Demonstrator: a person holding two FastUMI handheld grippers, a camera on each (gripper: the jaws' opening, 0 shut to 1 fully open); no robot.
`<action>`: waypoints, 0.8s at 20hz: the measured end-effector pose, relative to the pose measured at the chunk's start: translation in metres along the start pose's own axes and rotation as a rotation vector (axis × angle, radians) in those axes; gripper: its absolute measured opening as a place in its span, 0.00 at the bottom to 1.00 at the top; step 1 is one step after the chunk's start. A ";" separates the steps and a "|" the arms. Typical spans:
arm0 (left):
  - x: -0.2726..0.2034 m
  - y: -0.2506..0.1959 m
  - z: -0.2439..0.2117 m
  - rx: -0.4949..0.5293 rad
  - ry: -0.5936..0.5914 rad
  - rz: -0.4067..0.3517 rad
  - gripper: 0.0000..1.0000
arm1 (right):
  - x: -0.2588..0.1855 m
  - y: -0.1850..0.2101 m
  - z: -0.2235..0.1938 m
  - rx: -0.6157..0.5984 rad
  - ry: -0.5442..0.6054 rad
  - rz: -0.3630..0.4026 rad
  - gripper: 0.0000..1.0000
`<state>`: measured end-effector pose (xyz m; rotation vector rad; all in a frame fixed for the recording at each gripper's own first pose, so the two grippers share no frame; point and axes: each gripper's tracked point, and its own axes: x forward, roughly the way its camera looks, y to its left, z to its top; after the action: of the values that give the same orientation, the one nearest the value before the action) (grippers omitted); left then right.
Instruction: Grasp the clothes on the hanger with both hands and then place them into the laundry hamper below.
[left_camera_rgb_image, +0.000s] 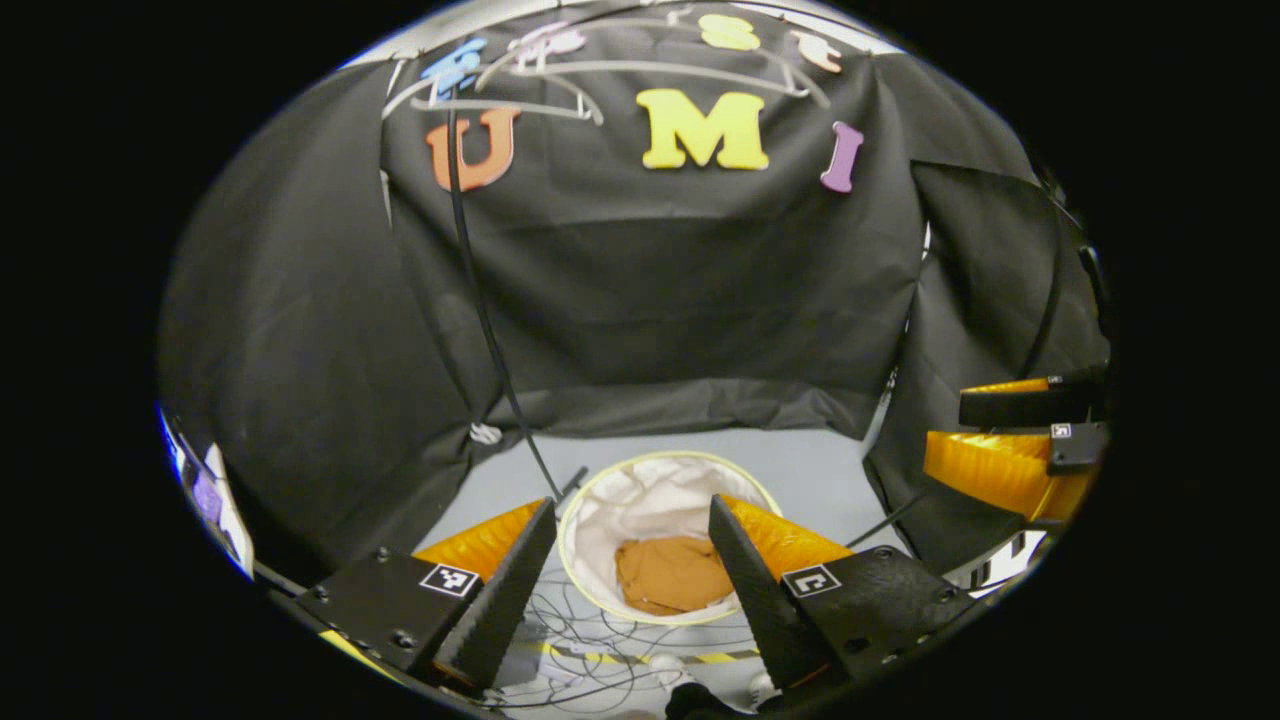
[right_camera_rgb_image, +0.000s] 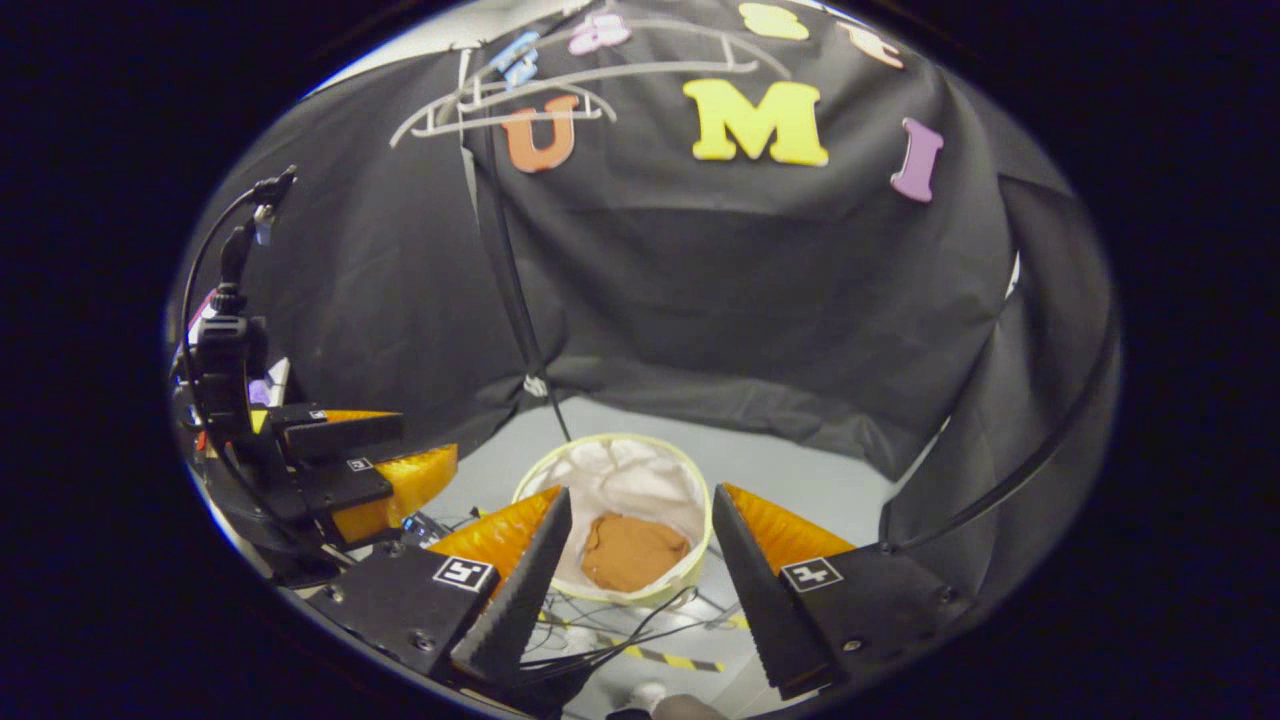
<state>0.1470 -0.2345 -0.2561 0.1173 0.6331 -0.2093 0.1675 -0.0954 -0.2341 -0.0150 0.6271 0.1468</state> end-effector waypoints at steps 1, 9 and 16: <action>-0.019 -0.006 0.013 0.011 -0.037 0.021 0.94 | -0.020 -0.006 0.013 -0.012 -0.049 0.007 0.90; -0.175 -0.006 0.129 -0.012 -0.339 0.227 0.97 | -0.136 -0.037 0.113 -0.016 -0.384 0.103 0.99; -0.291 0.042 0.176 -0.103 -0.580 0.338 0.98 | -0.222 -0.005 0.176 -0.049 -0.596 0.128 1.00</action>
<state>0.0289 -0.1782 0.0603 0.0574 0.0401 0.1175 0.0931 -0.1191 0.0382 0.0214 0.0286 0.2773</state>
